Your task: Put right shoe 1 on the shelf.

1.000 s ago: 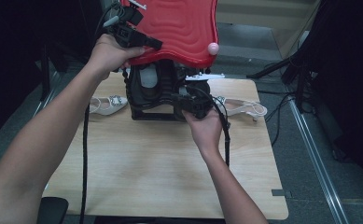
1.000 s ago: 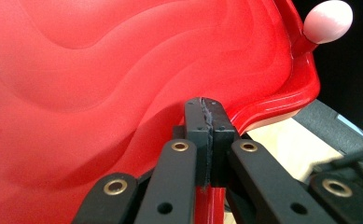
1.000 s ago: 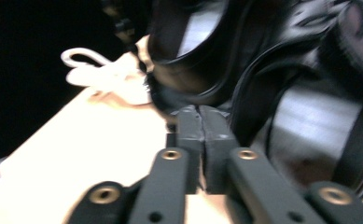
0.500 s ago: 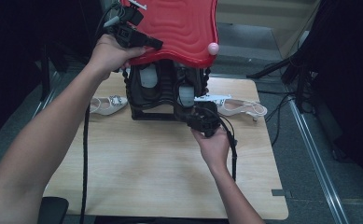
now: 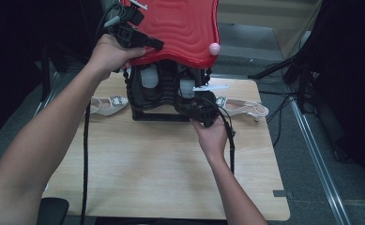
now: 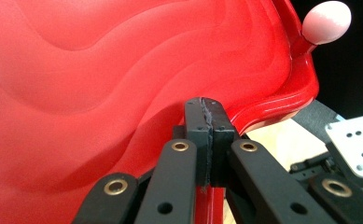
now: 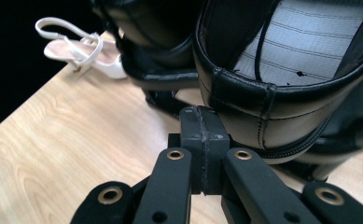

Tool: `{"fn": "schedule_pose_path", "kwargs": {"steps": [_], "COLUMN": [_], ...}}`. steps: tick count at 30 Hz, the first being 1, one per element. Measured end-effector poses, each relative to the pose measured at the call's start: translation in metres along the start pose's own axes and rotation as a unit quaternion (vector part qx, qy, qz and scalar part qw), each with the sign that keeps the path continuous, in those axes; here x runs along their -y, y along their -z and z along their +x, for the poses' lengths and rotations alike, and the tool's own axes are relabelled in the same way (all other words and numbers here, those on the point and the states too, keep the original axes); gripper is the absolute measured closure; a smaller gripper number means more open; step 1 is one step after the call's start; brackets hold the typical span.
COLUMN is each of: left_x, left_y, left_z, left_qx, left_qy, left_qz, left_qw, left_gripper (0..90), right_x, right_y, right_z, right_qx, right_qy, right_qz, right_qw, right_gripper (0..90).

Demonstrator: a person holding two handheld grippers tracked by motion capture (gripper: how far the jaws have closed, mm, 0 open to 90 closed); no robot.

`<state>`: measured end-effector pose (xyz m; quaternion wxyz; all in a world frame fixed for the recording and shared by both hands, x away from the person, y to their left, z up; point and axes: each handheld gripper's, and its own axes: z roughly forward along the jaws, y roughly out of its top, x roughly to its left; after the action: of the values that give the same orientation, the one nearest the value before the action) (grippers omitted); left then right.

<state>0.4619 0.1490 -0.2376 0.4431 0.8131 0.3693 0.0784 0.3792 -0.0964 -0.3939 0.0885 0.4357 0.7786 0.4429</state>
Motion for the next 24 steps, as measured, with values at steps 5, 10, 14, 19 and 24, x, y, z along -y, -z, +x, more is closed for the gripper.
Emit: {"fn": "schedule_pose_path", "kwargs": {"steps": [5, 10, 14, 19, 24], "left_x": [0.0, 0.0, 0.001, 0.0, -0.001], "left_y": [0.0, 0.0, 0.0, 0.001, 0.004], "left_z": [0.0, 0.0, 0.001, 0.001, 0.001], "left_qx": [0.0, 0.0, 0.0, 0.0, 0.005], "left_qy": [0.0, 0.0, 0.0, 0.004, 0.016], "left_qz": [-0.001, -0.001, -0.001, 0.001, 0.001], "left_qw": [1.0, 1.0, 1.0, 1.0, 0.9999], "left_gripper": [90.0, 90.0, 90.0, 90.0, 86.7], "right_x": [-0.014, -0.021, -0.02, -0.014, 0.002], "right_y": [-0.005, -0.011, -0.012, -0.019, -0.01], "right_z": [-0.004, -0.007, -0.008, -0.015, -0.012], "right_qx": [0.01, 0.03, 0.039, 0.049, 0.013], "right_qy": [0.002, 0.012, 0.019, 0.005, -0.003], "right_qz": [-0.006, -0.006, -0.01, 0.01, -0.001], "right_qw": [0.9999, 0.9994, 0.999, 0.9987, 0.9999], "right_gripper": [90.0, 90.0, 90.0, 90.0, 90.0]}}
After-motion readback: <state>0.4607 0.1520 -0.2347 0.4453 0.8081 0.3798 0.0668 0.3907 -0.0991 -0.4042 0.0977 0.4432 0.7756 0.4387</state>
